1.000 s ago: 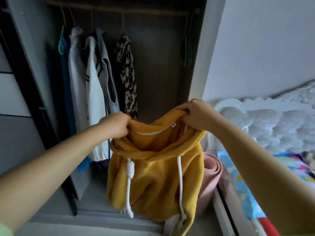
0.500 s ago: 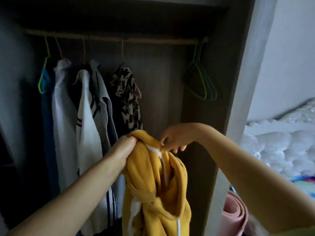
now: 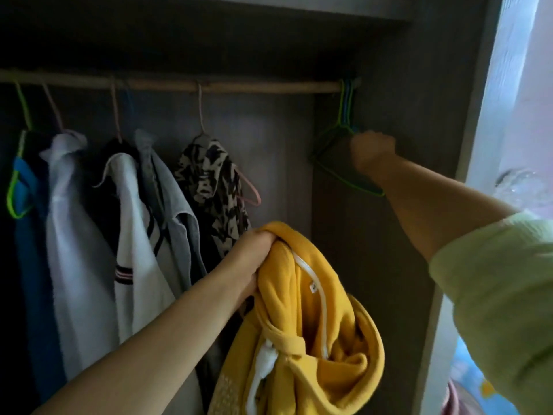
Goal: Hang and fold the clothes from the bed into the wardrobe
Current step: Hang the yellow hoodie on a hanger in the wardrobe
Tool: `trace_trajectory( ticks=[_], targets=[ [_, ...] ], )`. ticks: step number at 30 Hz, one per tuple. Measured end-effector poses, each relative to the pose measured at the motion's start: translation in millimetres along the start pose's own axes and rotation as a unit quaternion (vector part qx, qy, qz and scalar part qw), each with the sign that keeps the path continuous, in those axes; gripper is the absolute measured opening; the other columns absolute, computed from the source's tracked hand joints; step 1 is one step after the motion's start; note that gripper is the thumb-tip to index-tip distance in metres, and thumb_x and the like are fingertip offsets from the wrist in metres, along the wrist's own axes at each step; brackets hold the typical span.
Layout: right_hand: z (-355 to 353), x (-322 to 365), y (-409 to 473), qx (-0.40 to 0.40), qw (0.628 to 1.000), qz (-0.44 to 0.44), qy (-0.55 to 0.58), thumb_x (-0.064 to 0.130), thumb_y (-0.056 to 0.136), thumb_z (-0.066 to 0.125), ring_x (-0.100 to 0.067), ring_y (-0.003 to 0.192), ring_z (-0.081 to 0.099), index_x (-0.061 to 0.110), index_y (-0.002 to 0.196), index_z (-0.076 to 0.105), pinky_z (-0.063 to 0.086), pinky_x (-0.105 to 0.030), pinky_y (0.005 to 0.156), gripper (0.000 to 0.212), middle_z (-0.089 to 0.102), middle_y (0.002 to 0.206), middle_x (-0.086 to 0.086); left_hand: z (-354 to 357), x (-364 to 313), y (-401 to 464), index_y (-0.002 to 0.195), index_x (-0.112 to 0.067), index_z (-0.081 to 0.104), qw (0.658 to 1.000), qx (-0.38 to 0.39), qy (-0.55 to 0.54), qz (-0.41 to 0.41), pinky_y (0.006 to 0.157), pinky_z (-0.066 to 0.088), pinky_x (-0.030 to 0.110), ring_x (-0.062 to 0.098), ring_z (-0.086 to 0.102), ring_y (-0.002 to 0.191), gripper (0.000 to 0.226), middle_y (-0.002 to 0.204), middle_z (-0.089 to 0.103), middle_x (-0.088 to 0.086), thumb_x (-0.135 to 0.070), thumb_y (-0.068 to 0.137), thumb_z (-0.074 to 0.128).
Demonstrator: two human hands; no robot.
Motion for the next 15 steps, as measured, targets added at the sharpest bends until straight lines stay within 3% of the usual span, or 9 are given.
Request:
trace_trajectory(
  ticks=[3, 6, 8, 11, 15],
  targets=[
    [7.7, -1.9, 2.7, -0.007, 0.999, 0.023, 0.023, 0.01, 0.097, 0.045, -0.038, 0.12, 0.052, 0.001, 0.132, 0.046, 0.044, -0.044, 0.093, 0.036, 0.052, 0.131, -0.021, -7.9, -1.7, 4.0, 0.102, -0.012, 0.067, 1.0, -0.001, -0.018, -0.011, 0.089, 0.052, 0.043, 0.03, 0.064, 0.096, 0.019, 0.104, 0.067, 0.016, -0.019, 0.092, 0.053],
    [12.5, -9.9, 8.0, 0.006, 0.999, 0.047, 0.023, 0.013, 0.097, 0.046, -0.038, 0.123, 0.049, 0.003, 0.141, 0.03, 0.042, -0.044, 0.095, 0.048, 0.046, 0.137, -0.022, -14.9, 2.2, 8.1, 0.107, -0.013, 0.065, 0.999, 0.009, -0.026, -0.016, 0.073, 0.054, 0.036, 0.027, 0.064, 0.09, 0.02, 0.099, 0.067, 0.013, -0.02, 0.094, 0.051],
    [15.6, -18.7, 10.7, 0.017, 0.998, 0.051, -0.012, 0.014, 0.097, 0.046, -0.034, 0.123, 0.051, 0.004, 0.137, 0.041, 0.041, -0.042, 0.096, 0.041, 0.051, 0.135, -0.018, -16.6, 4.2, 6.6, 0.102, -0.014, 0.064, 0.999, 0.016, -0.036, -0.026, 0.064, 0.051, 0.032, 0.024, 0.063, 0.085, 0.016, 0.096, 0.066, 0.012, -0.019, 0.096, 0.049],
    [18.7, -26.8, 16.7, 0.015, 0.998, 0.046, -0.038, 0.016, 0.099, 0.044, -0.032, 0.122, 0.053, 0.008, 0.127, 0.057, 0.043, -0.042, 0.096, 0.032, 0.055, 0.131, -0.014, -22.1, 4.7, 5.8, 0.104, -0.012, 0.064, 0.999, 0.016, -0.038, -0.034, 0.068, 0.052, 0.034, 0.025, 0.062, 0.087, 0.019, 0.098, 0.065, 0.014, -0.019, 0.097, 0.048],
    [10.4, -22.3, 17.0, -0.037, 0.998, 0.048, 0.03, 0.004, 0.096, 0.042, -0.041, 0.116, 0.056, -0.004, 0.122, 0.056, 0.046, -0.049, 0.092, 0.03, 0.058, 0.124, -0.024, -24.4, 9.2, 5.3, 0.1, -0.013, 0.064, 0.999, 0.013, -0.031, -0.033, 0.068, 0.051, 0.031, 0.023, 0.062, 0.083, 0.016, 0.093, 0.065, 0.012, -0.015, 0.095, 0.048]
  ],
)
Point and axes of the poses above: each hand's wrist, its own y-axis towards the middle knuckle, its own z-axis out of the palm, x = y × z, the point moved 5 cm from there along y, towards the middle knuckle
